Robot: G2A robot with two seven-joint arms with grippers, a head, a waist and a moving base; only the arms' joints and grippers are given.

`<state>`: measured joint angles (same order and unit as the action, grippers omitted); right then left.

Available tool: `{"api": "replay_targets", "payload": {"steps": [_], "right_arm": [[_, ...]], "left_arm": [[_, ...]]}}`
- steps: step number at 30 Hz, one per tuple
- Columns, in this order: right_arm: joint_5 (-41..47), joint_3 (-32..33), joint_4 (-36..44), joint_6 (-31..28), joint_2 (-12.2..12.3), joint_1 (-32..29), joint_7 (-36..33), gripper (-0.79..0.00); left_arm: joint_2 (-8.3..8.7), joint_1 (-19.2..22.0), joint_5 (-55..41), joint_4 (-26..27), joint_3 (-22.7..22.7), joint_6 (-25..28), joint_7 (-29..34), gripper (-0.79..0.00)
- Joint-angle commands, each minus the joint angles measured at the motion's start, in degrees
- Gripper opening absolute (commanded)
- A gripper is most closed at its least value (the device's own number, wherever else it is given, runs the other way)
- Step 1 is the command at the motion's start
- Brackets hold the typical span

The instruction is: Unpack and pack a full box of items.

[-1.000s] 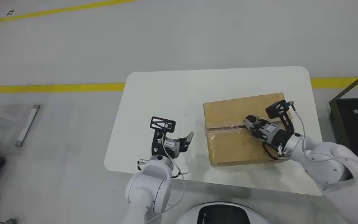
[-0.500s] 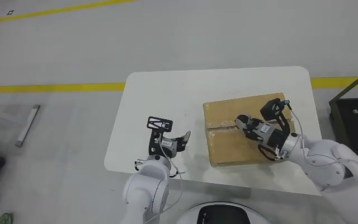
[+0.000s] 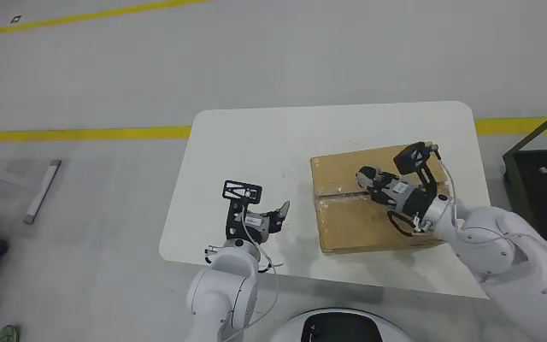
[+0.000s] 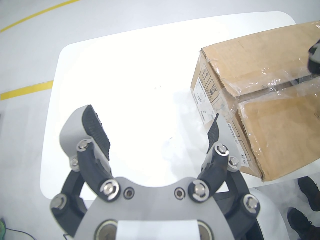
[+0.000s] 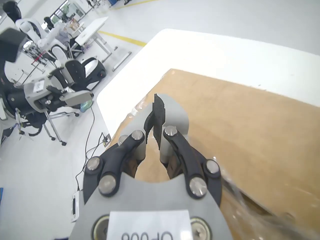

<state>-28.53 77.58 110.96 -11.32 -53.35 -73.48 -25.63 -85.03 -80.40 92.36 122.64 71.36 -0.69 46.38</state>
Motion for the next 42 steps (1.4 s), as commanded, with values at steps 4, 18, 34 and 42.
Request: {"api": "replay_targets", "payload": {"steps": [4, 18, 34, 42], "right_arm": [[0.5, 11.5, 2.1, 0.3, 1.0, -8.6, 0.1, -0.785], [-6.7, 12.5, 0.3, 0.6, 0.8, -12.9, -0.1, -0.785], [-8.3, 16.4, 1.0, -0.6, 0.4, -15.7, 3.9, -0.785], [-2.0, 27.3, -0.7, 3.7, -0.2, -22.4, 11.7, -0.785]], "left_arm": [[0.0, 0.4, -0.2, -0.3, -0.7, -0.1, -0.2, 0.0], [0.16, 0.6, 0.1, -0.4, -1.9, 0.6, -0.1, 0.0], [0.41, 0.3, 0.4, 0.5, -2.1, 0.9, 0.2, 0.0], [0.43, 0.3, 0.4, 0.6, -2.1, 1.1, 0.3, 0.0]]}}
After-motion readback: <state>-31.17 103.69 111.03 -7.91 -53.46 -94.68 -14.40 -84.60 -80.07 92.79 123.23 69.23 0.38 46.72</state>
